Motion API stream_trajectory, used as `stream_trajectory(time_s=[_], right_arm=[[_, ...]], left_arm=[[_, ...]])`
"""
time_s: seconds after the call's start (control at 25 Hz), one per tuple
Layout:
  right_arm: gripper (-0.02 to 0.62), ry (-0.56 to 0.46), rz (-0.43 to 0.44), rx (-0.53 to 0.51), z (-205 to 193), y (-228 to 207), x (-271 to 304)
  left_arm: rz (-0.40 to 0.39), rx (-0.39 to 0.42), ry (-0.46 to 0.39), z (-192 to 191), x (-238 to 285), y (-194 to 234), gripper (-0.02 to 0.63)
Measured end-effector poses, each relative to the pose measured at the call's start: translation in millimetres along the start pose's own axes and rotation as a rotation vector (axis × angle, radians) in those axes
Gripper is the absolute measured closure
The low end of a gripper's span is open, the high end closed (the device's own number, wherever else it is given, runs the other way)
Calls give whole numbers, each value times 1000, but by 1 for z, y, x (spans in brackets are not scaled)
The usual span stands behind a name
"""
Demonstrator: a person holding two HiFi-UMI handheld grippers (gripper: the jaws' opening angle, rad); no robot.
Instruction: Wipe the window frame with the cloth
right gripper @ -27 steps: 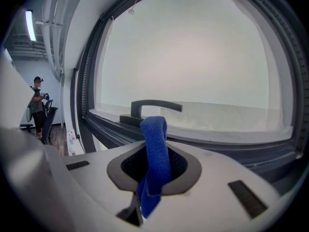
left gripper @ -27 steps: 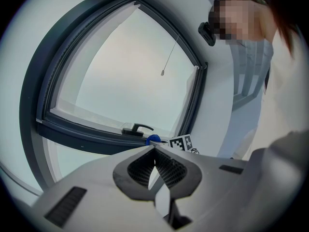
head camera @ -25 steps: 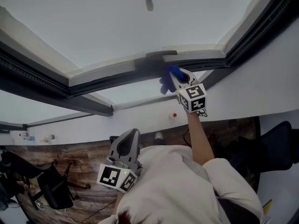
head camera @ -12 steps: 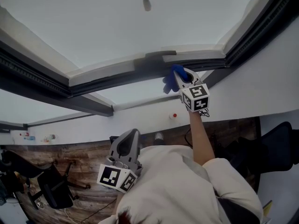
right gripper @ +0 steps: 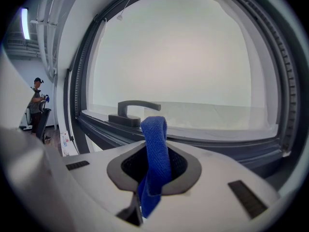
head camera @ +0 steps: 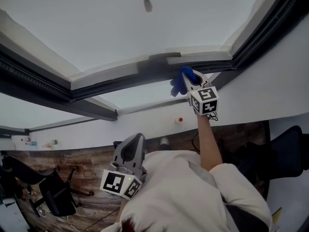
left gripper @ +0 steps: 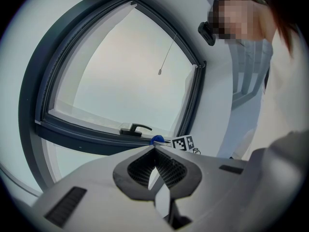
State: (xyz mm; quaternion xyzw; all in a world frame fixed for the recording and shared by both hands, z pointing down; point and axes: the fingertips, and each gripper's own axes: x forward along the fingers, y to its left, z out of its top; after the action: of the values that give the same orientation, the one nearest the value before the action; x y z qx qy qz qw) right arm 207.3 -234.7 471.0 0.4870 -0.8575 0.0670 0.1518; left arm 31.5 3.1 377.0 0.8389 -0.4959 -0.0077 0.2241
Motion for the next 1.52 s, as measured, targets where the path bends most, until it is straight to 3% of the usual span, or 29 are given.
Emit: stream_trajectory(time_s=[1.52], right_arm=[[546,-25,-111,54,-8,-58,-23]], left_arm=[[-5,10,3,0,15,-8,597]])
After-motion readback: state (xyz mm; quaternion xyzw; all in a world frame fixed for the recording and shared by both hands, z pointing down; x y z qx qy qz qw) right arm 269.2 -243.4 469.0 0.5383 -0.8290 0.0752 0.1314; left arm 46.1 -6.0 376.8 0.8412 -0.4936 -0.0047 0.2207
